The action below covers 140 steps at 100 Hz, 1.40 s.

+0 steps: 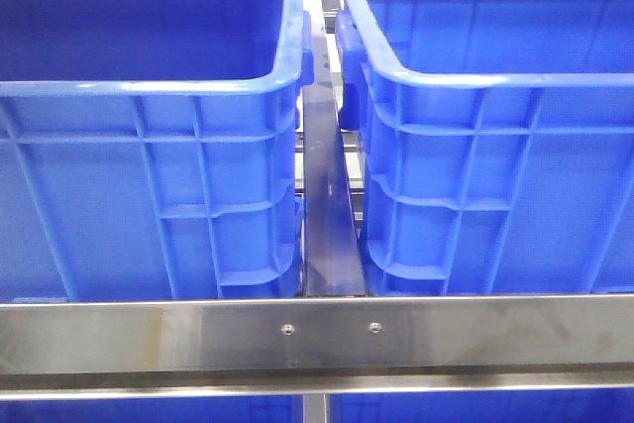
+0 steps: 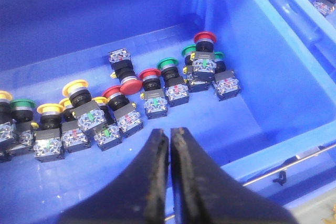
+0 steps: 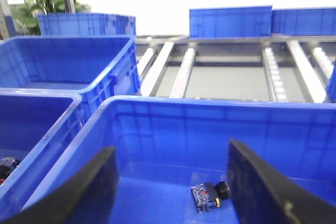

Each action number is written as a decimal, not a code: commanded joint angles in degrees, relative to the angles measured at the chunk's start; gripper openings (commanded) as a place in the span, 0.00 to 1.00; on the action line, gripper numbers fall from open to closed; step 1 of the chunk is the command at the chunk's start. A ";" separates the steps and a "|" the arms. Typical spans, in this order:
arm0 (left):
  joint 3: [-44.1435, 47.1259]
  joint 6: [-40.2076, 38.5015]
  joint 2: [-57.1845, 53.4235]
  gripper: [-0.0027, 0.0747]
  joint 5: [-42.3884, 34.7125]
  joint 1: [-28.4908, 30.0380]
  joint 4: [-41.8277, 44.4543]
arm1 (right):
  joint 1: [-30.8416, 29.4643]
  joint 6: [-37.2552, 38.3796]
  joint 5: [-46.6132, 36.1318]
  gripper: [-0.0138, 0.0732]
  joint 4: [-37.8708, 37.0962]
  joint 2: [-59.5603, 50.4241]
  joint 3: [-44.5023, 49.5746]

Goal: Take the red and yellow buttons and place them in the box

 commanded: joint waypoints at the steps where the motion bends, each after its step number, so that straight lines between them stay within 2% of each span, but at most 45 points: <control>1: -1.55 -0.05 -0.20 0.01 -3.98 -0.44 1.06 | 0.04 -0.84 -1.33 0.61 0.66 -4.44 1.26; 35: -1.55 -0.05 -0.20 0.01 -4.34 -0.44 1.06 | 0.04 -0.84 -1.23 0.07 0.71 -10.50 6.23; 57: -1.55 -0.18 -0.20 0.01 -4.36 -0.44 1.22 | 0.04 -0.84 -1.35 0.08 0.77 -10.50 6.25; 63: -1.55 -0.18 -0.20 0.06 -4.26 -0.44 1.22 | 0.04 -0.84 -1.35 0.08 0.77 -10.50 6.25; 68: -1.55 -0.18 -0.20 0.13 -3.81 -0.44 1.22 | 0.04 -0.84 -1.35 0.08 0.77 -10.50 6.25; 75: -1.55 -0.18 -0.20 0.29 -3.38 -0.44 1.22 | 0.04 -0.84 -1.35 0.08 0.77 -10.50 6.25; 87: -1.55 -0.18 -0.20 0.63 -3.74 -0.44 1.22 | 0.04 -0.84 -1.35 0.08 0.77 -10.50 6.25; 94: -1.55 -0.18 -0.20 0.73 -4.16 -0.44 1.22 | 0.04 -0.84 -1.35 0.08 0.77 -10.50 6.25; 106: -1.55 -1.17 -0.20 0.74 -5.82 -0.44 1.22 | 0.04 -0.84 -1.35 0.08 0.77 -10.50 6.25; 119: -1.55 -8.28 2.00 0.74 -6.36 -0.05 5.67 | 0.04 -0.84 -1.35 0.08 0.77 -10.50 6.25; 128: -2.35 -12.96 5.63 0.74 -5.68 1.74 9.49 | 0.04 -0.84 -1.35 0.08 0.77 -10.50 6.25; 140: -5.15 -13.95 12.28 0.74 -5.35 6.19 9.38 | 0.04 -0.84 -1.38 0.08 0.77 -10.50 6.25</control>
